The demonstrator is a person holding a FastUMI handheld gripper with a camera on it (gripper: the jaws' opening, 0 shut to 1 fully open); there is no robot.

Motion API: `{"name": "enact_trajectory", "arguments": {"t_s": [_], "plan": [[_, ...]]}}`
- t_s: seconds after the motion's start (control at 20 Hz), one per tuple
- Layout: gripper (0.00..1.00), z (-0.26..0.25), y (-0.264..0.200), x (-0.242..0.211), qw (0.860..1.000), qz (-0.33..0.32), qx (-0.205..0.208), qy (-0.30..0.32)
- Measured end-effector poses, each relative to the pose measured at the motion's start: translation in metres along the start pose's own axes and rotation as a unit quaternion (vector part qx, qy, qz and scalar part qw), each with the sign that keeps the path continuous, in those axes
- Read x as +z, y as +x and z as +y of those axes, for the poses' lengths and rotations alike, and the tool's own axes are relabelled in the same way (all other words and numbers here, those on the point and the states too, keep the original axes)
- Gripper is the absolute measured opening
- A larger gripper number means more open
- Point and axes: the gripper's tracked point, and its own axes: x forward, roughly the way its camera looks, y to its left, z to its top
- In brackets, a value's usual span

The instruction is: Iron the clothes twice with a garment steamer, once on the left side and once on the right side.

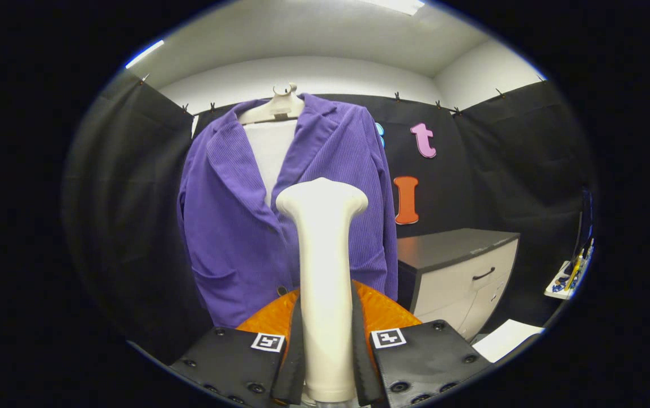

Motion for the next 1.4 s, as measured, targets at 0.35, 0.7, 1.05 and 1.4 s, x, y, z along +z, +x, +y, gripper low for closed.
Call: {"name": "enact_trajectory", "arguments": {"t_s": [0.35,0.7,1.05,1.4], "plan": [[0.42,0.042,0.014,0.095,0.998,-0.054,0.041,0.004],[0.42,0.120,0.022,0.131,0.991,-0.083,0.108,-0.002],[0.42,0.171,0.047,0.111,0.987,-0.064,0.141,-0.029],[0.42,0.190,0.072,0.088,0.988,-0.043,0.145,-0.041]]}}
